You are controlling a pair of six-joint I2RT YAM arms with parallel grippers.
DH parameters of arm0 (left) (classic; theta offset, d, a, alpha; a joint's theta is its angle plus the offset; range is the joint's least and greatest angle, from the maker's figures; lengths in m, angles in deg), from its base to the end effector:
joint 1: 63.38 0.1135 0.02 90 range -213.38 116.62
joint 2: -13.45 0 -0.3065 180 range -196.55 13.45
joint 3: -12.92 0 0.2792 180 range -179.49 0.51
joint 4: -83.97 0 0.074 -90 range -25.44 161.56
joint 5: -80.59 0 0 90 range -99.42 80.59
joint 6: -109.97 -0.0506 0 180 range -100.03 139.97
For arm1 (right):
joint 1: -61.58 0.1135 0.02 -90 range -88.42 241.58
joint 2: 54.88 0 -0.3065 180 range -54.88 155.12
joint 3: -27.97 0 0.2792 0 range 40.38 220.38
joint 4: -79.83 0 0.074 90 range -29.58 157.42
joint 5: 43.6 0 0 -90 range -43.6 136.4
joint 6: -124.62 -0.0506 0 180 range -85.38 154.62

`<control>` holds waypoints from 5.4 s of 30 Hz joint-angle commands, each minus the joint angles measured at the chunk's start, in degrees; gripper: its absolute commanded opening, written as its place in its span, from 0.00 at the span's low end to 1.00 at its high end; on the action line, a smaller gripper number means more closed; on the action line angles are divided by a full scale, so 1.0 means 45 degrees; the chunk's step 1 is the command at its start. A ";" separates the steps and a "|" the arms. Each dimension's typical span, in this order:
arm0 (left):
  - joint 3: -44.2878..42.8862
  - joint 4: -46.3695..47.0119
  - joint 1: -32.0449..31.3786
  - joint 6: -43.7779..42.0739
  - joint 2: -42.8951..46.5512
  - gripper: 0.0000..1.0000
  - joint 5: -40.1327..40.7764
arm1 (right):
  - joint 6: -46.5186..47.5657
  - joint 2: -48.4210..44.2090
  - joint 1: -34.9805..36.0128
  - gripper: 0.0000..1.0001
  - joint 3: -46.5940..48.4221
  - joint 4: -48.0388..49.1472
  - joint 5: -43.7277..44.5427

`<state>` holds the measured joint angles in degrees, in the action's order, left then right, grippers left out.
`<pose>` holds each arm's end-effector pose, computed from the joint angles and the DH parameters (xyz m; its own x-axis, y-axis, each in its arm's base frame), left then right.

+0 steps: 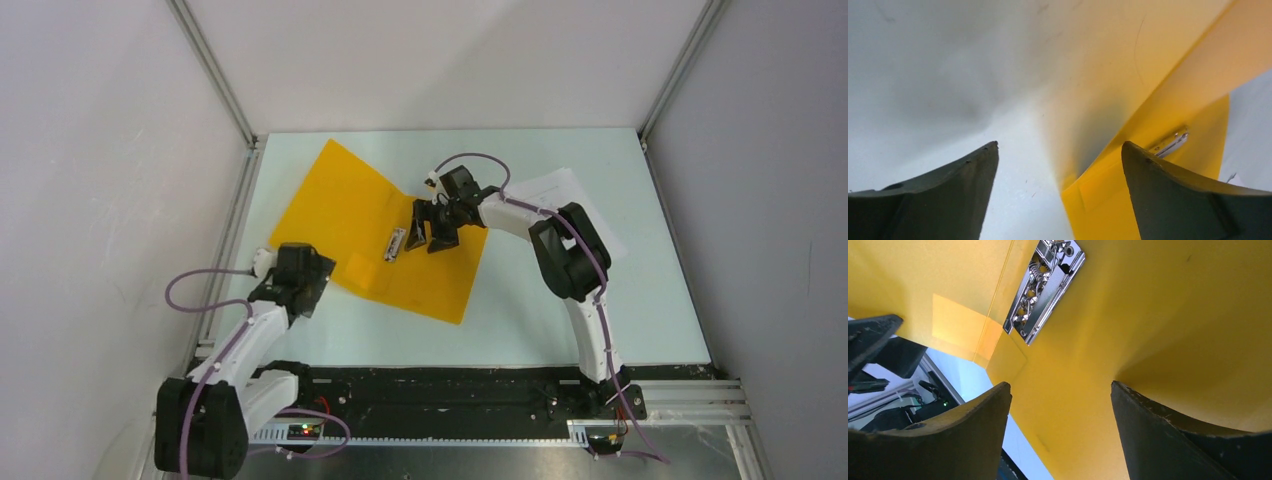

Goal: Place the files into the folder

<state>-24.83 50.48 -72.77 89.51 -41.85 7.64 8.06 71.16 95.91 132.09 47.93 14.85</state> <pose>0.1886 -0.0161 0.1861 -0.2439 -0.8676 -0.4334 -0.7278 0.4591 -0.5094 0.4215 0.3199 0.1626 -0.9252 -0.1704 -0.3392 -0.3600 0.6772 0.6417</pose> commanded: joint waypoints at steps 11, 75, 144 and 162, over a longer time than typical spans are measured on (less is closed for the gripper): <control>-0.5230 -0.0967 0.3907 -0.6183 -0.2257 0.90 -0.4045 | 0.0979 -0.0047 -0.0149 0.75 -0.0263 -0.0557 0.1612; -0.6459 -0.2657 0.1819 -1.0415 -0.6795 0.55 -0.4038 | 0.6464 -0.3666 -0.0130 0.77 -0.3787 -0.0817 0.2714; -1.0482 0.0621 -0.3466 -0.4815 -1.2874 0.29 -0.6463 | 0.4447 -0.5892 -0.1299 0.69 -0.6248 -0.0271 0.2331; -1.0851 0.0613 -0.3847 -0.3829 -1.3655 0.15 -0.6123 | 0.4438 -0.5832 0.0536 0.57 -0.5049 -0.0474 0.3758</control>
<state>-72.61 53.76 -88.90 70.56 -101.22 -22.39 29.15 44.87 96.39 104.70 44.72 28.36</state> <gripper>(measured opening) 0.153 0.619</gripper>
